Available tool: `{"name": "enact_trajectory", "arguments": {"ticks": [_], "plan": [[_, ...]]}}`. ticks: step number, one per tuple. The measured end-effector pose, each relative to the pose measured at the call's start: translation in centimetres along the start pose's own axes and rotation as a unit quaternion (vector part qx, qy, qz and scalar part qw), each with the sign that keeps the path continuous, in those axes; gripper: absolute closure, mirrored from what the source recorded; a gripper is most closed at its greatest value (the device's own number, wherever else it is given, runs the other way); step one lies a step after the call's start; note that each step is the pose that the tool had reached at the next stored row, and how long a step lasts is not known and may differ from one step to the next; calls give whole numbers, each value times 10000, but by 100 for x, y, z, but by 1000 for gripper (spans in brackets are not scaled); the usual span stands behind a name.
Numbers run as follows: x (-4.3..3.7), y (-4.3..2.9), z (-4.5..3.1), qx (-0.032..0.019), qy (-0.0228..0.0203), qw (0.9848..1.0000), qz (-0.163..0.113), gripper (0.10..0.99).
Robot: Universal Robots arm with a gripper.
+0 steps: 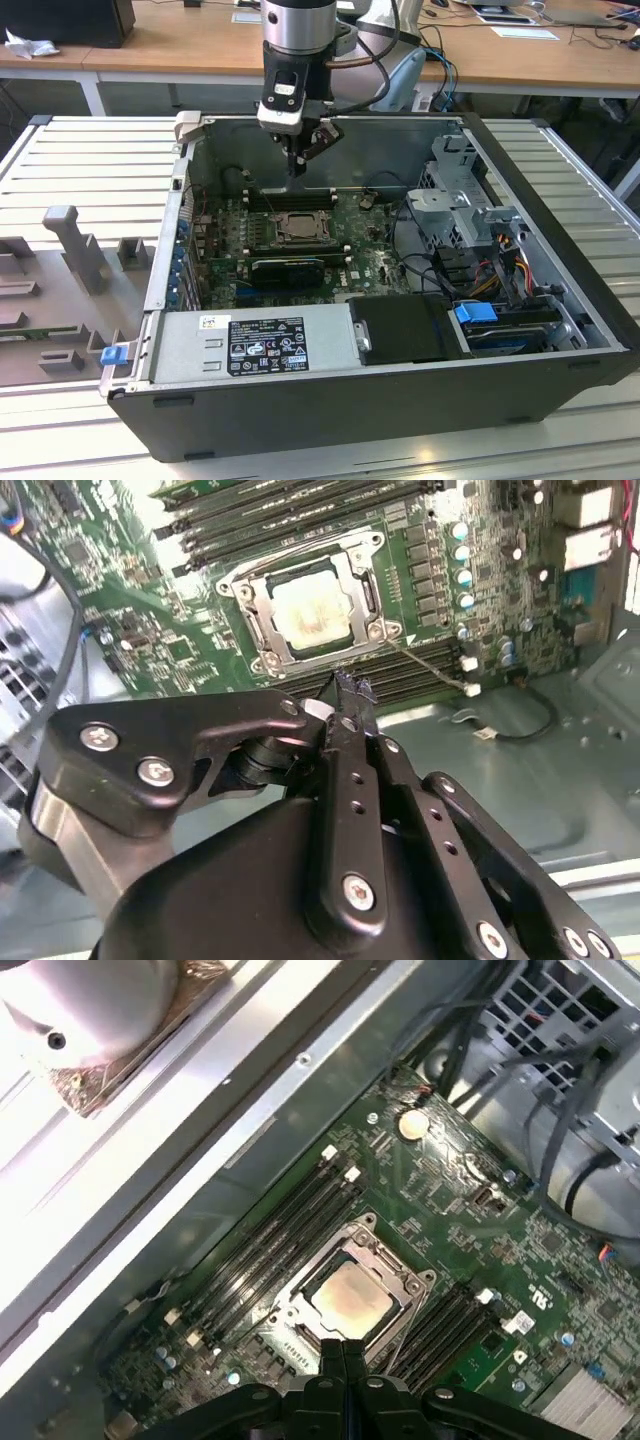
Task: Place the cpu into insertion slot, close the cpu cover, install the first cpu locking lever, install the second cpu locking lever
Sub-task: 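Install the first cpu locking lever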
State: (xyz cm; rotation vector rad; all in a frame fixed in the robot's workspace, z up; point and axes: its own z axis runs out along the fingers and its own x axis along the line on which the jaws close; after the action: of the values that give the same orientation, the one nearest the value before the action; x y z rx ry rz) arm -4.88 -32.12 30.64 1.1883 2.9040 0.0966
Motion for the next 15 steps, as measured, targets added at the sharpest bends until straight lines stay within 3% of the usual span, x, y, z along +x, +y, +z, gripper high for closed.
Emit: {"name": "enact_trajectory", "arguments": {"ticks": [3, 8, 11, 12, 13, 15], "plan": [[0, 0, 2, 7, 19, 9994, -332, 980], [0, 0, 3, 18, 49, 9965, -840, 980], [0, 0, 5, 24, 66, 9934, -1146, 980], [0, -1, 15, 28, 72, 9919, -1269, 980], [0, -1, 17, 34, 83, 9893, -1456, 980], [0, -1, 18, 37, 92, 9868, -1618, 980]]}}
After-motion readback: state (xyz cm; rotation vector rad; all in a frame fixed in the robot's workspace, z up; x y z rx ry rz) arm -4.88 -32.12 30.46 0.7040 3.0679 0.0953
